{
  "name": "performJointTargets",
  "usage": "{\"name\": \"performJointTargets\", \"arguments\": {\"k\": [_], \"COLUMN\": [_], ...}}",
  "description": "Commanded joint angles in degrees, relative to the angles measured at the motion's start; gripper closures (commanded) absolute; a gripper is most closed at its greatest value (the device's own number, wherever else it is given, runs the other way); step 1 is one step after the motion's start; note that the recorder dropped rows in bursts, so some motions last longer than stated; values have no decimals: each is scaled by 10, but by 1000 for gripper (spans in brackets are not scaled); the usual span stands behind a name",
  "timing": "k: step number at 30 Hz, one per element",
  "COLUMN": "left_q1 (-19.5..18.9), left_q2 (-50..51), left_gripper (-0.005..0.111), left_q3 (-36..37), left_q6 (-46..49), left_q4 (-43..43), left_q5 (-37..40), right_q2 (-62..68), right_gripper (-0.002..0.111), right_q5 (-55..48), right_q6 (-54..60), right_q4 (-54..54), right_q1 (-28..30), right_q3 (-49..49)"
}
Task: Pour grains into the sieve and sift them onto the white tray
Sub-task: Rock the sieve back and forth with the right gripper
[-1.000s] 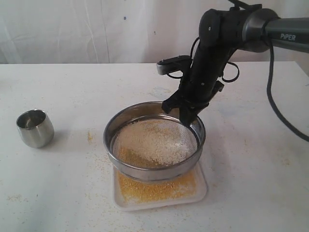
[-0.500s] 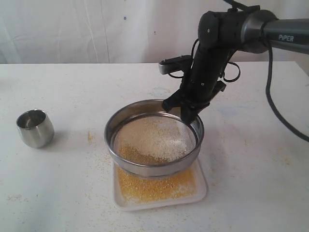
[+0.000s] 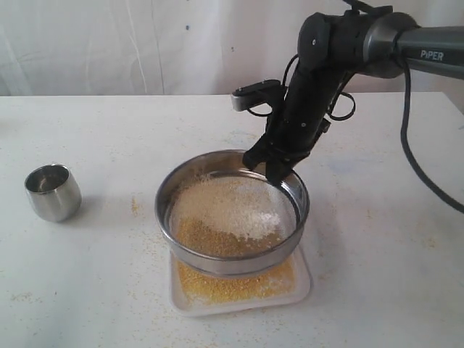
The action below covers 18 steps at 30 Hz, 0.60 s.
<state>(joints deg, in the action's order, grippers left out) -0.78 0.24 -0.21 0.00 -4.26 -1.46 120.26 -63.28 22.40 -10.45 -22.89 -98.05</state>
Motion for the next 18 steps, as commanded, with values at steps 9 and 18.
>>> {"name": "performJointTargets", "arguments": {"k": [9, 18], "left_q1": [-3, -3], "left_q2": [-2, -2], "left_gripper": [107, 107], "left_q3": [2, 2], "left_q6": [0, 0], "left_q4": [0, 0], "left_q5": [-2, -2], "right_q2": [-7, -9], "right_gripper": [108, 108], "right_q5": [-40, 0], "right_q6": [63, -73], "right_q4": [-61, 21], "right_q1": [-3, -3], "right_q3": [-1, -1]}}
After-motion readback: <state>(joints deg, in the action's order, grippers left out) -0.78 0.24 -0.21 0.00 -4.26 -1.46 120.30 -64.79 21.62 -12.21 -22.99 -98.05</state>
